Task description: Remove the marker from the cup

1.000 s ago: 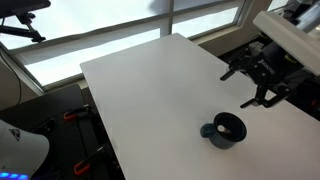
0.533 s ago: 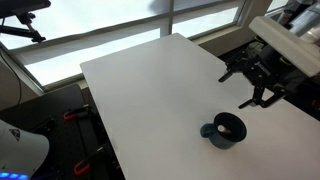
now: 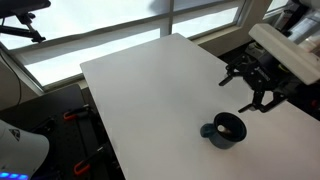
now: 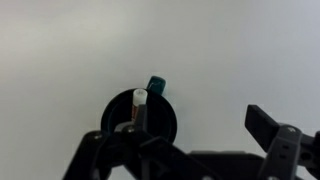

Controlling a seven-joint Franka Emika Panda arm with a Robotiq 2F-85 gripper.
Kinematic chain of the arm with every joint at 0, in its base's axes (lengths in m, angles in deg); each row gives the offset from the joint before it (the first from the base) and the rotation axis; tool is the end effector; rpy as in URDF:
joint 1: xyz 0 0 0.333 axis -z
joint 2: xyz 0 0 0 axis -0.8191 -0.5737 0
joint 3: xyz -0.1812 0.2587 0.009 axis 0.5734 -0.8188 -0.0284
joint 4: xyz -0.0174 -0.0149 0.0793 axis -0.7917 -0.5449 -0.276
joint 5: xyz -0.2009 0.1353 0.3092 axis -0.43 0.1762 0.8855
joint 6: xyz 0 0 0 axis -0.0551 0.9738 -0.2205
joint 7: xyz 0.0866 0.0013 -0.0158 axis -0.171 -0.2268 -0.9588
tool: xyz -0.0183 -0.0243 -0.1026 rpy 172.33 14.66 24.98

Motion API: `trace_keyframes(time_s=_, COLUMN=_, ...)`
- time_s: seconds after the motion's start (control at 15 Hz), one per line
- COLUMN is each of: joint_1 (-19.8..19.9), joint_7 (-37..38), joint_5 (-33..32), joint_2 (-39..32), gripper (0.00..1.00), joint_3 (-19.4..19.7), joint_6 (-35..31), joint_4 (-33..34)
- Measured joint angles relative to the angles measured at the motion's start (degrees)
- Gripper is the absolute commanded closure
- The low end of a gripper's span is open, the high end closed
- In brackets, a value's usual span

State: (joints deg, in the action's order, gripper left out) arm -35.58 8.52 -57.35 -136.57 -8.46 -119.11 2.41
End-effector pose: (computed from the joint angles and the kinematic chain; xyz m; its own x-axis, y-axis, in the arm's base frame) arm 0.6485 -0.2836 0.2872 0.8893 -0.1462 -0.4334 -0.2279 -0.9632 -0.1427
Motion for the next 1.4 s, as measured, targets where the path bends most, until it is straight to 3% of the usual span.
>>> trace_keyframes(time_s=0.4, joint_1=0.0, joint_7=0.1, joint_5=-0.1, joint_2=-0.6, gripper=0.00, joint_3=0.0, joint_6=-0.1, joint_4=0.2)
trace_keyframes(time_s=0.8, joint_1=0.6, joint_7=0.2, joint_5=-0.2, joint_2=-5.9, gripper=0.00, joint_3=-0.2, joint_6=-0.1, joint_4=4.2)
trace_keyframes(time_s=1.27, joint_1=3.4, joint_7=1.4, joint_5=-0.2, joint_2=-12.2, gripper=0.44, joint_3=-0.3, joint_6=0.3, joint_4=10.9)
trace_keyframes(time_s=1.4, joint_1=4.2, joint_7=1.5, joint_5=-0.2, joint_2=-13.7, gripper=0.44, joint_3=-0.3, joint_6=0.9, joint_4=12.7)
